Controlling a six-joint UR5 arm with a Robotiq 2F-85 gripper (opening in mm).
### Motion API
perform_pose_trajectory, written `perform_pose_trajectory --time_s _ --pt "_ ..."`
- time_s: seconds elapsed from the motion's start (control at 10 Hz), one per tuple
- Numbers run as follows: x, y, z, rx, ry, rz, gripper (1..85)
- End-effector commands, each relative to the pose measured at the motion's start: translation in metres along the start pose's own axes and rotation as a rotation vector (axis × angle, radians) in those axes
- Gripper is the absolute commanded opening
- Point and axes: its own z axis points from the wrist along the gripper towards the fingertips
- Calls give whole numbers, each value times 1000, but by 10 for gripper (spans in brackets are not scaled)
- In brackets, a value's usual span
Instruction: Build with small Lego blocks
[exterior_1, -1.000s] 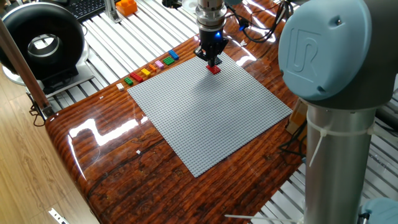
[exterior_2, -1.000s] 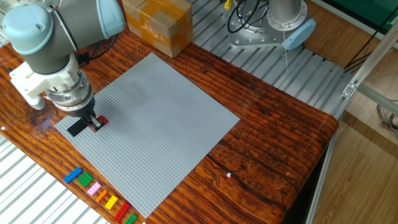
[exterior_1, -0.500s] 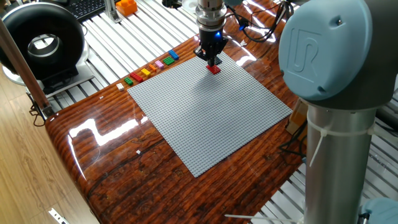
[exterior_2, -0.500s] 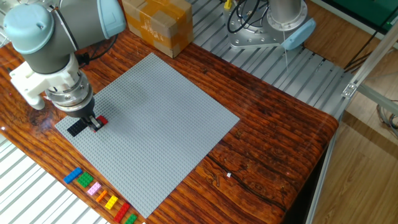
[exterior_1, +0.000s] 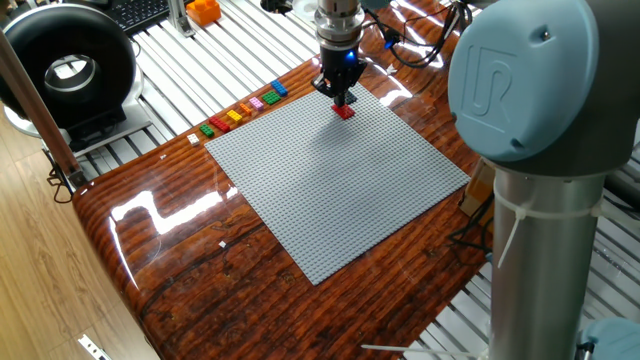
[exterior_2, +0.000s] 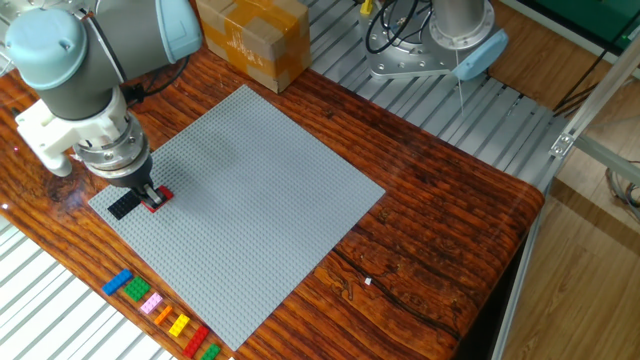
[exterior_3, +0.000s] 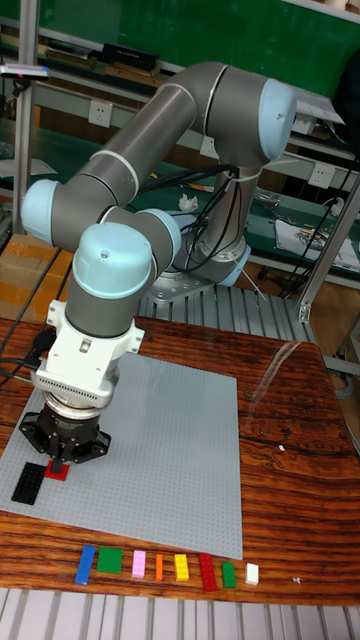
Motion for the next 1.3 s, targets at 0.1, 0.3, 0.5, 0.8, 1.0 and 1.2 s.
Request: perform_pose_trajectory --time_s 0.1,0.3,0.5,0.8,1.0,1.2 --pt "4 0 0 -15 1 7 10" --pt "9 0 -1 -22 2 3 10" --pt "12 -2 -1 -21 -1 3 10" --pt "10 -3 3 -32 -20 -9 10" --pt "1 1 11 -52 -55 -16 10" --pt "-14 8 22 -74 -115 -27 10"
